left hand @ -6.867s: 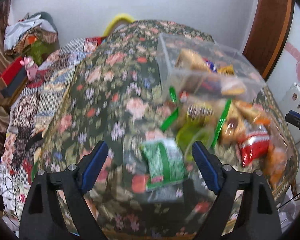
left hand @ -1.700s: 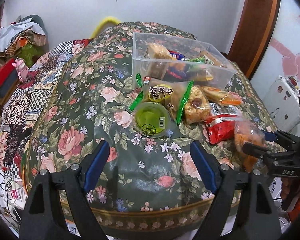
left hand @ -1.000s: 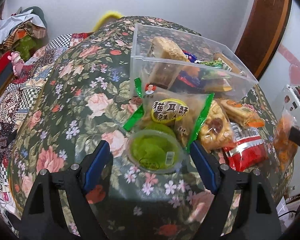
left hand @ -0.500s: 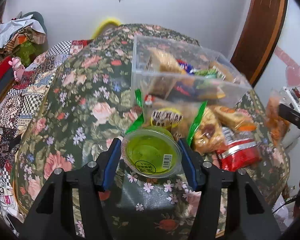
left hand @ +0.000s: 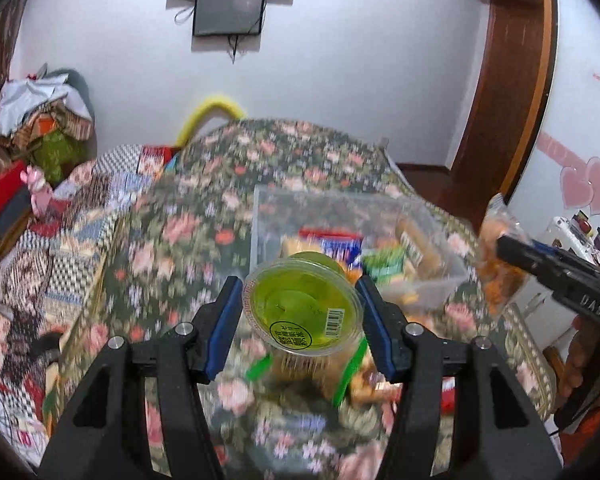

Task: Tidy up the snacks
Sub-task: 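Grasp the green jelly cup with the left tool while the right tool grasps the orange snack bag, then lower the jelly cup and orange snack bag into the clear box and release both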

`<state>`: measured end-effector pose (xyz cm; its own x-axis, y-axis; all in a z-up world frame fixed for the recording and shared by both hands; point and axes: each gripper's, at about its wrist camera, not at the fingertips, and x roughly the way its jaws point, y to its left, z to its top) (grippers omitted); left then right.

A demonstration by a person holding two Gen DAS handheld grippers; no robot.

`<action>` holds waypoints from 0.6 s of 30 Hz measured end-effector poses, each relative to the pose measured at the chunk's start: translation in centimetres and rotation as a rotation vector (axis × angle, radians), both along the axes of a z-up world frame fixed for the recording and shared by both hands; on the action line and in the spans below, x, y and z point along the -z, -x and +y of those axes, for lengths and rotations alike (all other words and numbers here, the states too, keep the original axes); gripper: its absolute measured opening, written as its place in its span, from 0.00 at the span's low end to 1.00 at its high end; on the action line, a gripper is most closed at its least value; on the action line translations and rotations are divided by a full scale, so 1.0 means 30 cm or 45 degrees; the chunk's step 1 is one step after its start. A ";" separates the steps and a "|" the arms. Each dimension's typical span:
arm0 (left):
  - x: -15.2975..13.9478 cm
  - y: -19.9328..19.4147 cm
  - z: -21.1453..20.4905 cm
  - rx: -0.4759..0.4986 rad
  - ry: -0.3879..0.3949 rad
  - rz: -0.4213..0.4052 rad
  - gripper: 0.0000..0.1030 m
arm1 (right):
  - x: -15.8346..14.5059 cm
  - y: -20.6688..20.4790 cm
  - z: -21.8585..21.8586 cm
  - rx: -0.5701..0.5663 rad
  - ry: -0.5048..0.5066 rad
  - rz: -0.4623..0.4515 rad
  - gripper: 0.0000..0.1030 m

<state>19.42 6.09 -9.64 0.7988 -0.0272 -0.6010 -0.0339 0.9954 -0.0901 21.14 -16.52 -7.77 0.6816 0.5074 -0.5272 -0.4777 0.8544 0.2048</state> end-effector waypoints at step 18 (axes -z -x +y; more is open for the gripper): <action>0.045 -0.336 -0.094 0.021 0.011 0.062 0.56 | 0.067 -0.260 0.116 -0.018 0.086 0.054 0.41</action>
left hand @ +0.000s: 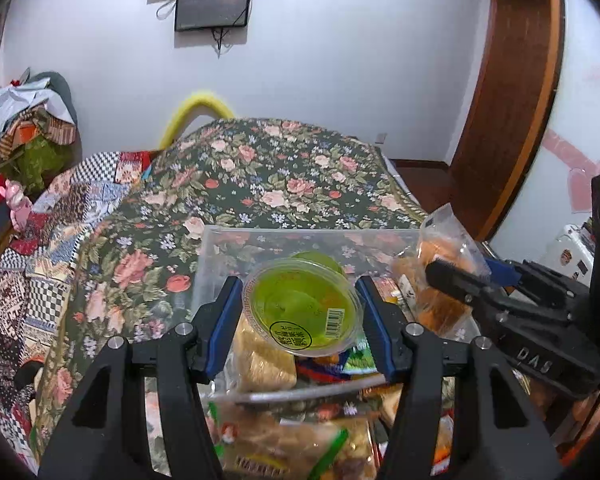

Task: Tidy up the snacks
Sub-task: 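Lower the jelly cup and orange snack bag into the clear box and release both, then grasp the green-edged cat-ear biscuit bag with the left tool while the right tool grasps the rice cake pack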

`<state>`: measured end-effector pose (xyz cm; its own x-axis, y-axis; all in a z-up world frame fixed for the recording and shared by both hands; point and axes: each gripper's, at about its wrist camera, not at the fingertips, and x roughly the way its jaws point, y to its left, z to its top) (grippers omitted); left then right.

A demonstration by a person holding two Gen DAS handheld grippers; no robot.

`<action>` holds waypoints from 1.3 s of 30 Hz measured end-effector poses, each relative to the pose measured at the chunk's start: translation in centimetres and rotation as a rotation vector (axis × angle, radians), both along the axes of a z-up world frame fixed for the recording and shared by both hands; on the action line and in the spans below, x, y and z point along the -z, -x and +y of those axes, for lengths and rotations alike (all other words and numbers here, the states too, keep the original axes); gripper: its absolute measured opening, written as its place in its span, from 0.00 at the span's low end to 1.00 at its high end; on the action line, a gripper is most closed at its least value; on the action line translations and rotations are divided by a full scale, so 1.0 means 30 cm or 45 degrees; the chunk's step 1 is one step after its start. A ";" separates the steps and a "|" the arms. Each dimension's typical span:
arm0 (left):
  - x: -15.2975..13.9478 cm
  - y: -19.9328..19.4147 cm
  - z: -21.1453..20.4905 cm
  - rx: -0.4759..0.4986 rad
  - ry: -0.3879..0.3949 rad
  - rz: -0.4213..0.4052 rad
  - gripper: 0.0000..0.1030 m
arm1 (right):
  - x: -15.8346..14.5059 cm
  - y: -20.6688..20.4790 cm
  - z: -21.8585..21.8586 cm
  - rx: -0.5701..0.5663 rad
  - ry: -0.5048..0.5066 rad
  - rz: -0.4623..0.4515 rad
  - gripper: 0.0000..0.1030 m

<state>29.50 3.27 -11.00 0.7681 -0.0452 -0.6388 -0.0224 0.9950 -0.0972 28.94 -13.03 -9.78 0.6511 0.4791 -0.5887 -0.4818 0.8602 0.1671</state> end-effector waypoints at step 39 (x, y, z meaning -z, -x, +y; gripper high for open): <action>-0.036 0.278 0.035 0.019 -0.039 0.000 0.56 | -0.034 0.187 -0.037 0.027 0.178 -0.008 0.86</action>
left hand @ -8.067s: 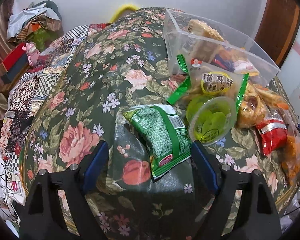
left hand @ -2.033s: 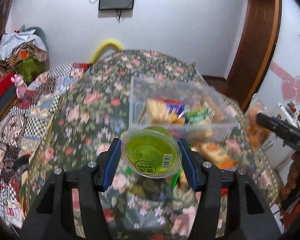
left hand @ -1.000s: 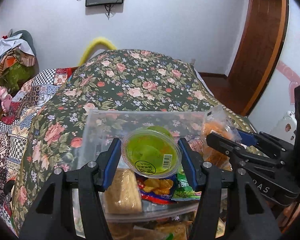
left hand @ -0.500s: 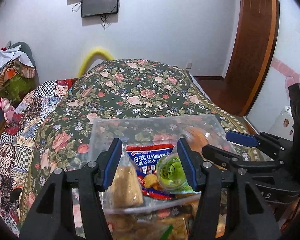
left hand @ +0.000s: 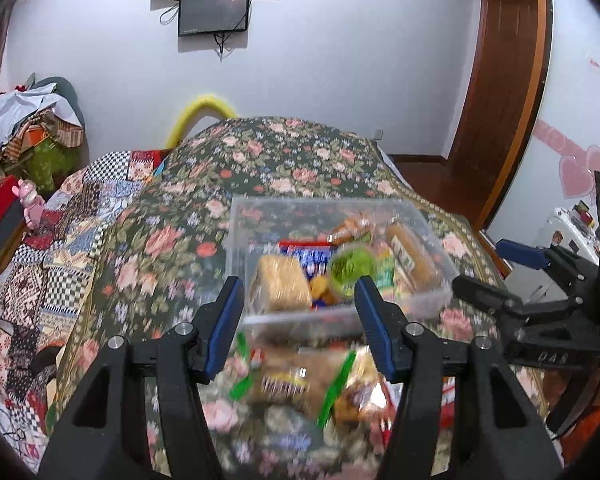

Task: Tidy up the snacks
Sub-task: 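Grasp the green-edged cat-ear biscuit bag with the left tool while the right tool grasps the rice cake pack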

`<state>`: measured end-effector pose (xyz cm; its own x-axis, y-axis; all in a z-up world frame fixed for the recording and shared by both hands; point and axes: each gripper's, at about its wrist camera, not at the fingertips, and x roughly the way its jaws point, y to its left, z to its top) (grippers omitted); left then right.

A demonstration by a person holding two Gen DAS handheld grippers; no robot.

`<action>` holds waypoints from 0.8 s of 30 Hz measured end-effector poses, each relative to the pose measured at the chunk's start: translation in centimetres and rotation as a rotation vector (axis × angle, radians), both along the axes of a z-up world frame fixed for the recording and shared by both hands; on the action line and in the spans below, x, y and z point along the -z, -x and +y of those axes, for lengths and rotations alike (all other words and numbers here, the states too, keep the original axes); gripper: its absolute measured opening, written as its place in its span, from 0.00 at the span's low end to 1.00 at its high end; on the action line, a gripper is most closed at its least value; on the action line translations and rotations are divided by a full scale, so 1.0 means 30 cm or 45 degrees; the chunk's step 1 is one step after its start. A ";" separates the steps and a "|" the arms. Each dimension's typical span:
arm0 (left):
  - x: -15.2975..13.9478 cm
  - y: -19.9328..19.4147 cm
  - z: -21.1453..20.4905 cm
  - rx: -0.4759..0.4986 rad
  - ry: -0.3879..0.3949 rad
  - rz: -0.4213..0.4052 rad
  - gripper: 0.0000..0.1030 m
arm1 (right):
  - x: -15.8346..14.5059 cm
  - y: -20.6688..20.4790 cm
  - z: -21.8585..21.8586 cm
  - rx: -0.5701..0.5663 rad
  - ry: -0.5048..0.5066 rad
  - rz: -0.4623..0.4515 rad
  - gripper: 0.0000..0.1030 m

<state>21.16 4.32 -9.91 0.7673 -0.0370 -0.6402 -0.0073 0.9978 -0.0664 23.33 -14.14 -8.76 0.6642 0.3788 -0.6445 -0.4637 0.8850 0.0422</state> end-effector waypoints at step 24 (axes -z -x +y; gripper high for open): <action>0.334 0.010 0.055 0.012 0.033 0.236 0.87 | 0.228 0.048 0.047 0.021 0.000 0.264 0.84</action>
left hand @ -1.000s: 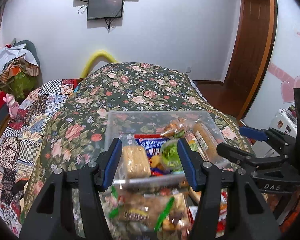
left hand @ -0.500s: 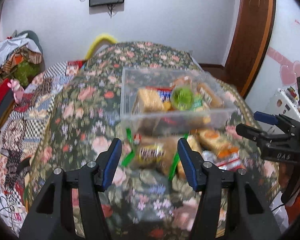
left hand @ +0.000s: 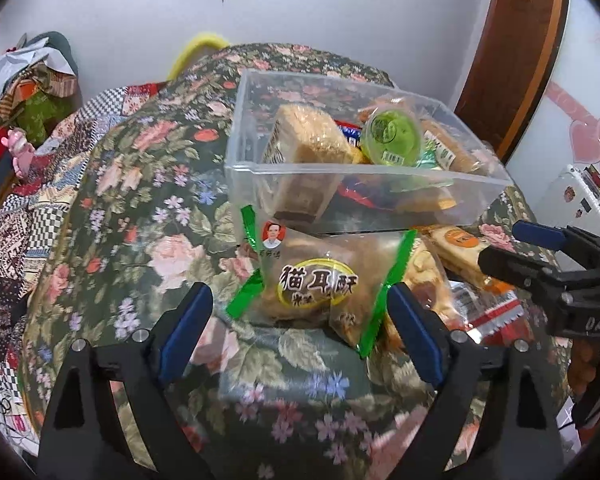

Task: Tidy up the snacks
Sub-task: 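Grasp the green-edged cat-ear biscuit bag with the left tool while the right tool grasps the rice cake pack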

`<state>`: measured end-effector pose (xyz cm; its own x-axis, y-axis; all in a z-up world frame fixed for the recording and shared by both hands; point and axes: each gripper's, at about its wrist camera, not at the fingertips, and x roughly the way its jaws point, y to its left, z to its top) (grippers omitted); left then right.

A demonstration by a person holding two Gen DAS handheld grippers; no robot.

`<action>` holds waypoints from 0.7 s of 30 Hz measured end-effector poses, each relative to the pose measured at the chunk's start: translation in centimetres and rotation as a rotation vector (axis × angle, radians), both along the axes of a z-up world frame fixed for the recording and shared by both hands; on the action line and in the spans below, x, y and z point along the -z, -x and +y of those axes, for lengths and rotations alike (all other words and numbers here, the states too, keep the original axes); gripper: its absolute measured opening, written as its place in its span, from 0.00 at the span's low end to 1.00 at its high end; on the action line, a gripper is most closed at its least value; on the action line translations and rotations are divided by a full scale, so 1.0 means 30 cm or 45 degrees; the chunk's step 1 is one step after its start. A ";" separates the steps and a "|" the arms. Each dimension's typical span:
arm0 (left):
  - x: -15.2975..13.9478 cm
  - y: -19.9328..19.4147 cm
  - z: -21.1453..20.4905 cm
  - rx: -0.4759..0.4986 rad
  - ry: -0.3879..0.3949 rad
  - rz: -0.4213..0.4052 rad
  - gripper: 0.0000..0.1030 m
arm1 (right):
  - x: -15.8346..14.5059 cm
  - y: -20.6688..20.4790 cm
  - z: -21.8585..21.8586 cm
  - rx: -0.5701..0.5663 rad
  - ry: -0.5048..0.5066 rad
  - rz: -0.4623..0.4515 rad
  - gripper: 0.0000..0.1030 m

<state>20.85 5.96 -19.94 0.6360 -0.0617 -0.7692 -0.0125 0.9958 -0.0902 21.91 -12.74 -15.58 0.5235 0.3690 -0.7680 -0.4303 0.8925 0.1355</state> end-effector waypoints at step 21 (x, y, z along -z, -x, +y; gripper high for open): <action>0.055 -0.062 -0.022 0.052 0.057 -0.014 0.64 | 0.083 -0.018 -0.065 0.011 -0.124 0.161 0.32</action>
<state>22.72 5.31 -21.59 0.6405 -0.1222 -0.7582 0.0291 0.9904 -0.1350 22.45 -14.69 -18.08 0.4284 0.4408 -0.7888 -0.3969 0.8760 0.2739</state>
